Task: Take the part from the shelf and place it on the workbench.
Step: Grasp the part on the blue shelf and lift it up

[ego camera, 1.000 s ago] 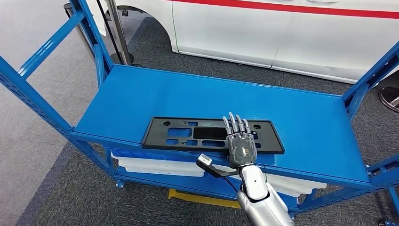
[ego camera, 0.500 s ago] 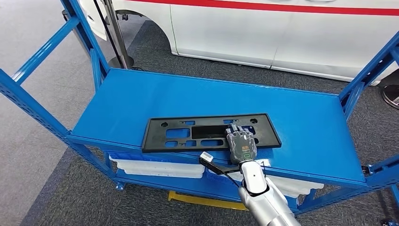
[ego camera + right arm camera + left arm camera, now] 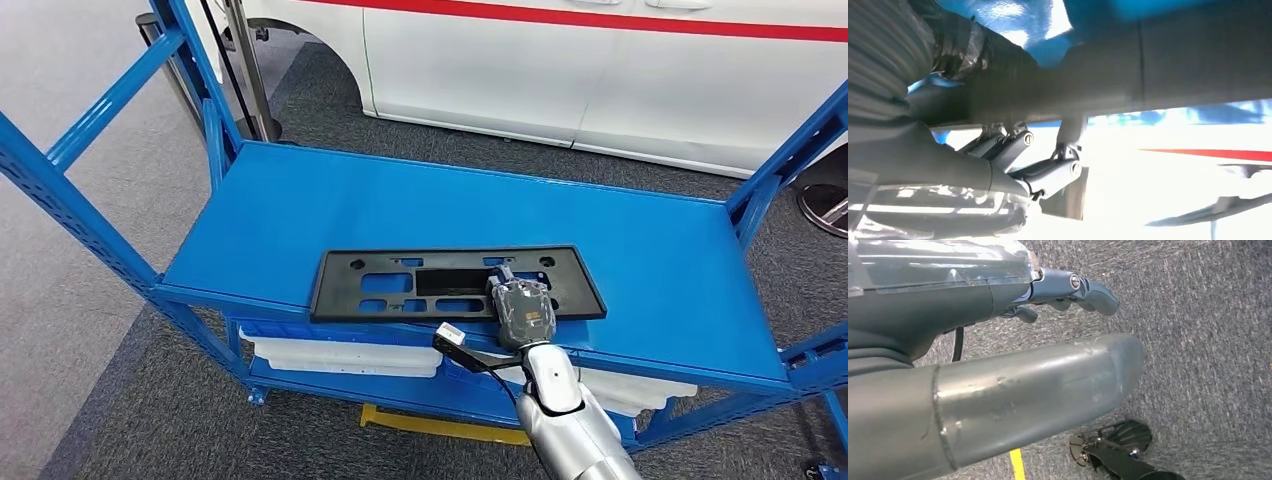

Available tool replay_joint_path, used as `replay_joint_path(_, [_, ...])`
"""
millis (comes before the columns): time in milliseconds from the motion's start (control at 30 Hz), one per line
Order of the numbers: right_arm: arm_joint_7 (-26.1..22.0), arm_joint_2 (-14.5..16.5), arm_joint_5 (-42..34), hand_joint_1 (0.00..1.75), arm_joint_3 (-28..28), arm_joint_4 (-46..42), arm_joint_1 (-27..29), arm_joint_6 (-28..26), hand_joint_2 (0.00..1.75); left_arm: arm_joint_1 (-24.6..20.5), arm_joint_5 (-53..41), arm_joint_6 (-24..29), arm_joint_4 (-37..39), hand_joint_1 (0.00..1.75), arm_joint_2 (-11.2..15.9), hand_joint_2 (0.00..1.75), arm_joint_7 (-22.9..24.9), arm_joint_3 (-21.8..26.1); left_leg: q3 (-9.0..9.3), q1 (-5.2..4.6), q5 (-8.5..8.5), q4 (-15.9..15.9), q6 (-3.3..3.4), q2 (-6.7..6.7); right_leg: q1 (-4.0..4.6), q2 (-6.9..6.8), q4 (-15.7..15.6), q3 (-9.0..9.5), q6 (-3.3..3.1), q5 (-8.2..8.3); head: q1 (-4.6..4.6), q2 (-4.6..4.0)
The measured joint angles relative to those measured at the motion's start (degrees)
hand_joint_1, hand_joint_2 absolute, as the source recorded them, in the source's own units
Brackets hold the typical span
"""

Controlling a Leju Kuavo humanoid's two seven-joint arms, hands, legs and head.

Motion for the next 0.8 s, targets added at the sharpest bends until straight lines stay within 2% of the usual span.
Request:
replay_joint_path(67, [-9.1, 1.0, -14.7, 1.75, -0.4, -5.5, 2.4, 2.5, 1.75, 0.0, 0.3, 0.0, 0.0, 0.0, -0.2, 0.0, -0.1, 0.7, 0.17, -0.1, -0.3, 0.1, -0.46, 0.02, 0.43, -0.04, -6.8, 3.34, -0.74, 2.35, -0.01, 0.0])
replay_joint_path(100, [-11.4, 1.6, -21.5, 1.75, -0.1, -8.9, 3.6, 3.6, 1.75, 0.0, 0.4, 0.0, 0.0, 0.0, -0.2, 0.0, -0.1, 1.1, 0.22, -0.1, -0.41, 0.0, -0.76, 0.14, 0.66, -0.01, -8.4, 4.08, -0.97, 2.59, -0.02, 0.0])
replay_joint_path(167, [-11.6, 2.6, -29.1, 1.75, 0.8, -14.6, 5.2, 5.0, 1.75, 0.0, 0.4, 0.0, 0.0, 0.0, -0.3, 0.0, -0.2, 1.7, 0.51, -0.08, -0.49, -0.3, -1.45, 0.38, 0.81, 0.05, -9.1, 4.36, -1.26, 2.52, -0.04, 0.0])
replay_joint_path(233, [-10.9, 3.3, -30.8, 1.75, 1.4, -18.3, 6.4, 5.8, 1.75, -0.1, 0.4, 0.0, 0.0, 0.0, -0.3, 0.0, -0.2, 2.2, 0.42, 0.0, -1.42, 0.6, -1.96, 0.38, 0.57, -0.12, -9.9, 4.89, -1.8, 2.79, -0.05, 0.0])
replay_joint_path(267, [-11.5, 3.4, -31.0, 1.75, 1.6, -19.5, 7.1, 6.0, 1.75, -0.1, 0.4, 0.0, 0.0, 0.0, -0.3, 0.0, -0.2, 2.4, -0.37, 0.03, -2.74, 2.4, -2.15, 0.33, 0.41, -0.3, -10.3, 5.09, -2.11, 2.95, -0.07, 0.0])
replay_joint_path(333, [-14.8, 3.5, -35.2, 1.75, 2.2, -21.9, 8.7, 6.3, 1.75, 0.1, 0.4, 0.0, 0.0, 0.0, -0.4, 0.0, -0.2, 2.7, -3.54, 0.13, -6.44, 9.1, -2.42, 0.27, 0.44, -0.55, -10.5, 5.02, -2.5, 3.02, -0.09, 0.0])
replay_joint_path(367, [-16.9, 3.5, -38.9, 1.75, 2.5, -23.7, 9.6, 6.5, 1.75, 0.2, 0.3, 0.0, 0.0, 0.0, -0.4, 0.0, -0.3, 2.8, -5.21, 0.16, -7.74, 12.5, -2.58, 0.27, 0.49, -0.58, -10.4, 4.86, -2.59, 3.01, -0.08, 0.0])
replay_joint_path(400, [-19.0, 3.4, -43.5, 1.75, 3.2, -26.4, 10.7, 6.8, 1.75, 0.3, 0.3, 0.0, 0.0, 0.0, -0.4, 0.0, -0.4, 3.1, -6.22, 0.18, -7.99, 14.4, -2.71, 0.28, 0.51, -0.58, -10.2, 4.72, -2.62, 2.94, -0.09, 0.0])
replay_joint_path(433, [-20.5, 3.4, -47.9, 1.75, 3.9, -29.8, 11.8, 7.0, 1.75, 0.3, 0.4, 0.0, 0.0, 0.0, -0.4, 0.0, -0.5, 3.4, -6.27, 0.2, -7.12, 14.3, -2.81, 0.28, 0.47, -0.56, -10.0, 4.6, -2.6, 2.82, -0.09, 0.0])
replay_joint_path(467, [-21.4, 3.3, -51.5, 1.75, 4.9, -33.6, 12.7, 7.2, 1.75, 0.4, 0.4, 0.0, 0.0, 0.0, -0.4, 0.0, -0.6, 3.8, -5.24, 0.24, -5.18, 11.9, -2.84, 0.29, 0.41, -0.51, -9.6, 4.53, -2.52, 2.61, -0.09, 0.0])
replay_joint_path(533, [-21.8, 2.8, -56.4, 1.75, 6.8, -41.0, 13.8, 7.1, 1.75, 0.4, 0.4, 0.1, 0.0, 0.0, -0.4, 0.87, -0.8, 4.5, -2.12, 0.24, -1.6, 4.8, -2.73, 0.27, 0.41, -0.38, -8.8, 4.37, -2.11, 2.05, -0.1, 0.0])
replay_joint_path(567, [-21.9, 2.4, -58.3, 1.75, 7.6, -44.2, 14.2, 7.1, 1.75, 0.3, 0.4, 0.1, 0.0, 0.0, -0.4, 1.31, -0.9, 4.8, -0.97, 0.17, -0.78, 2.3, -2.5, 0.24, 0.49, -0.32, -8.5, 4.22, -1.83, 1.85, -0.08, 0.0])
replay_joint_path(600, [-22.0, 1.9, -60.1, 1.75, 8.2, -46.9, 14.6, 7.2, 1.75, 0.3, 0.4, 0.1, 0.0, 0.0, -0.4, 1.75, -0.9, 5.2, -0.53, 0.07, -0.72, 1.1, -2.26, 0.18, 0.58, -0.3, -8.3, 4.05, -1.56, 1.76, -0.05, 0.0])
replay_joint_path(700, [-22.7, 0.5, -64.7, 1.75, 9.4, -53.0, 16.5, 7.7, 1.75, 0.4, 0.6, -0.4, 0.0, 0.0, -0.5, 1.75, -0.7, 6.2, -0.45, 0.05, -0.67, 0.5, -1.31, 0.06, 0.56, -0.3, -8.1, 3.81, -0.74, 1.64, -0.02, 0.0])
replay_joint_path(733, [-22.7, 0.2, -65.9, 1.75, 9.5, -54.3, 17.1, 7.9, 1.75, 0.5, 0.7, -0.6, 0.0, 0.0, -0.5, 1.75, -0.7, 6.5, -0.39, 0.15, -0.5, 0.3, -0.95, 0.1, 0.49, -0.29, -7.3, 3.51, -0.45, 1.01, -0.02, 0.0])
replay_joint_path(800, [-22.1, -0.5, -67.7, 1.75, 9.6, -55.5, 18.5, 8.2, 1.75, 0.4, 1.3, -0.7, 0.0, 0.0, -0.6, 1.75, -0.8, 7.3, -0.27, 0.27, -0.31, 0.0, -0.34, 0.2, 0.29, -0.25, -2.4, 1.32, 0.07, -1.96, -0.02, 0.0])
